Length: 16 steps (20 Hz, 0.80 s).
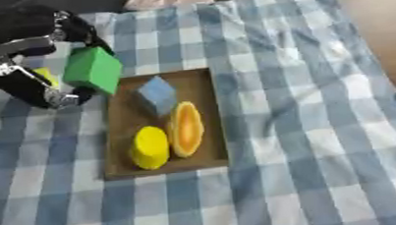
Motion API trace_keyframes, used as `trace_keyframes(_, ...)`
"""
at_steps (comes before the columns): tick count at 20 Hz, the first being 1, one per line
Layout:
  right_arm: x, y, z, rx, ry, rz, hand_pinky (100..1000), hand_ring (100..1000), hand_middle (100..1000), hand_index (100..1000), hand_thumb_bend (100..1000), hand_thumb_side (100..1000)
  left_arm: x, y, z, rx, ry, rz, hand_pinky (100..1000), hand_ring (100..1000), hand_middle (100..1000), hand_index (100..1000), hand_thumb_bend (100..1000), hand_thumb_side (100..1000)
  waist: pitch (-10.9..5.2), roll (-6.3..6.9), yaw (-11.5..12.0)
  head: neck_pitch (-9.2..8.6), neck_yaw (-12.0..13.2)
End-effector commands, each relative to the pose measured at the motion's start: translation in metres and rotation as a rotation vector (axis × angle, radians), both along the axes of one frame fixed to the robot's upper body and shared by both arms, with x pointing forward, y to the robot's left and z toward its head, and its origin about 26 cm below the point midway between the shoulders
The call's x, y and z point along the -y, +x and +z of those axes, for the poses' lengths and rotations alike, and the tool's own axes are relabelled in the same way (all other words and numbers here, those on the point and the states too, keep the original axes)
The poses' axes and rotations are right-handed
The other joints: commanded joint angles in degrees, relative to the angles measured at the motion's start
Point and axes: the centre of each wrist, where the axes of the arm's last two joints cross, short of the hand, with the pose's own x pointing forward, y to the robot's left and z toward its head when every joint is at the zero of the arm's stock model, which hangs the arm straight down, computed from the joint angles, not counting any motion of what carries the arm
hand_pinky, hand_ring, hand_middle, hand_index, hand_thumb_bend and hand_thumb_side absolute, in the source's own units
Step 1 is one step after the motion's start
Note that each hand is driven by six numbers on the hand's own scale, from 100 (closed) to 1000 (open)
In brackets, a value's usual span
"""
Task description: Pick up objects on the table and place them in the box.
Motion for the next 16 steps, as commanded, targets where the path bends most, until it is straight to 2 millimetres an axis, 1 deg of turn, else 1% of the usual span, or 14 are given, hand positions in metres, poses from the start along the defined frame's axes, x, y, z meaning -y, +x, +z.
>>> trace_keyframes(1, -0.002, -0.004, 0.009, 0.023, -0.018, 0.009, 874, 747, 626, 839, 100, 468, 0.001, 0.009, 0.002, 0.022, 0.007, 0.011, 840, 716, 580, 763, 100, 237, -0.91, -0.15, -0.02, 0.12, 0.22)
trace_keyframes(4, -0.002, -0.003, 0.008, 0.016, -0.016, 0.012, 874, 747, 625, 839, 100, 468, 0.008, 0.017, -0.004, 0.03, -0.012, 0.006, 844, 719, 582, 766, 100, 241, -0.89, -0.25, -0.03, -0.07, 0.21)
trace_keyframes(10, -0.002, -0.003, 0.007, 0.008, -0.007, 0.014, 876, 746, 624, 839, 100, 471, 0.017, 0.033, -0.019, 0.027, -0.021, 0.007, 853, 742, 616, 790, 100, 236, -0.87, -0.3, -0.31, -0.33, 0.26)
trace_keyframes(16, -0.002, -0.003, 0.006, 0.002, 0.001, 0.012, 878, 746, 623, 839, 100, 475, 0.021, 0.042, -0.027, 0.026, -0.002, -0.002, 866, 766, 649, 805, 100, 228, -0.72, -0.16, -0.62, -0.45, 0.15)
